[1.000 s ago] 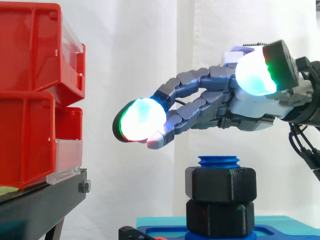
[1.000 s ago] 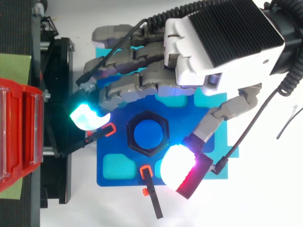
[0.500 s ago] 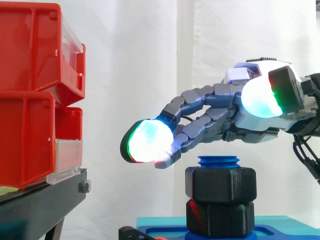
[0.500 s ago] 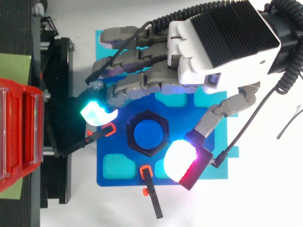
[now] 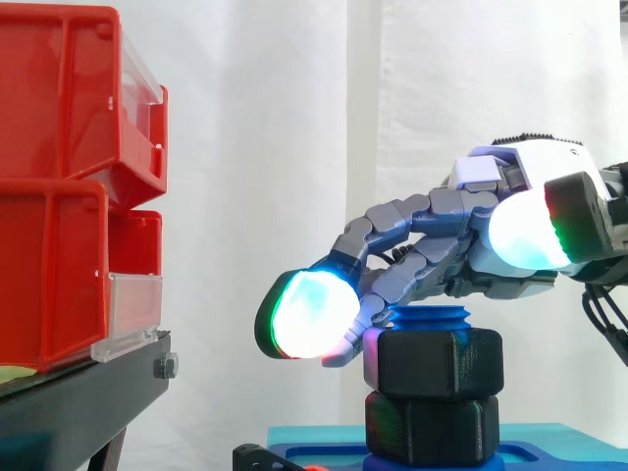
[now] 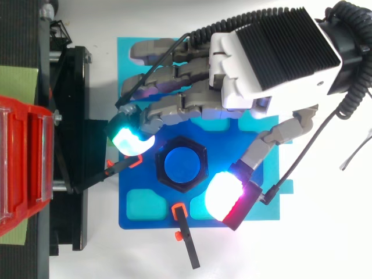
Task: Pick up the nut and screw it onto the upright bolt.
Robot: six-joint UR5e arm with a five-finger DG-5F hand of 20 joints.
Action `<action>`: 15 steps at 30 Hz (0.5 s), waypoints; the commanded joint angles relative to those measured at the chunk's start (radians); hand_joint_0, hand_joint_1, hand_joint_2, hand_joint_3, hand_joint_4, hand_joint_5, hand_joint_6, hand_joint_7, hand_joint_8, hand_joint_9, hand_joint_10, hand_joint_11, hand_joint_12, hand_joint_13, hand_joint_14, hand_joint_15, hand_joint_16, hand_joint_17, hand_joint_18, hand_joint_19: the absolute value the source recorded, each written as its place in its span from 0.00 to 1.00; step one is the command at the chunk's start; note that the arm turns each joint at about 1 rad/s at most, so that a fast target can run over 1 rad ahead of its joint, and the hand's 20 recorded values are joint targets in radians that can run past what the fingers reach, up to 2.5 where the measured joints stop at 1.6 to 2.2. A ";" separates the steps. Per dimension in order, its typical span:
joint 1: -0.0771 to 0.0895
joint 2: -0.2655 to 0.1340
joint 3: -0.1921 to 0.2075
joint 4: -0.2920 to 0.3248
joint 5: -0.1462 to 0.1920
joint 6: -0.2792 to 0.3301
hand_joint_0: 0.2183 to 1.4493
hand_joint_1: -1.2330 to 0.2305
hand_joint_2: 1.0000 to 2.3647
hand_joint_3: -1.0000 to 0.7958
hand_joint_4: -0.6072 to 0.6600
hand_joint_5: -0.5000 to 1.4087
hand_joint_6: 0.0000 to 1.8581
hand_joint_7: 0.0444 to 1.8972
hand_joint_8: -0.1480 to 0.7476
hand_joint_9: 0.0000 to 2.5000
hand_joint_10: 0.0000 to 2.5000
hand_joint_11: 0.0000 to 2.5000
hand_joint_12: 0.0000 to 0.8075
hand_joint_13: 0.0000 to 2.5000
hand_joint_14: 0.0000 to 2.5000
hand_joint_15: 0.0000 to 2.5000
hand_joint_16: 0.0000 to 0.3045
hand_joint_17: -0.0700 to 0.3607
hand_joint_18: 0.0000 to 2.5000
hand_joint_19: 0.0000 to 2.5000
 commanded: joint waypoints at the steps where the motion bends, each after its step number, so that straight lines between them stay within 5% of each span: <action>1: 0.004 0.000 -0.014 0.002 0.000 -0.007 0.21 0.56 0.00 0.28 0.73 0.21 0.27 0.40 0.51 0.23 0.00 0.00 0.50 0.14 0.00 0.00 0.24 0.54 0.01 0.00; 15: 0.003 0.000 -0.033 0.031 -0.003 -0.007 0.21 0.55 0.00 0.28 0.76 0.23 0.27 0.47 0.51 0.25 0.00 0.00 0.50 0.17 0.00 0.00 0.22 0.52 0.03 0.00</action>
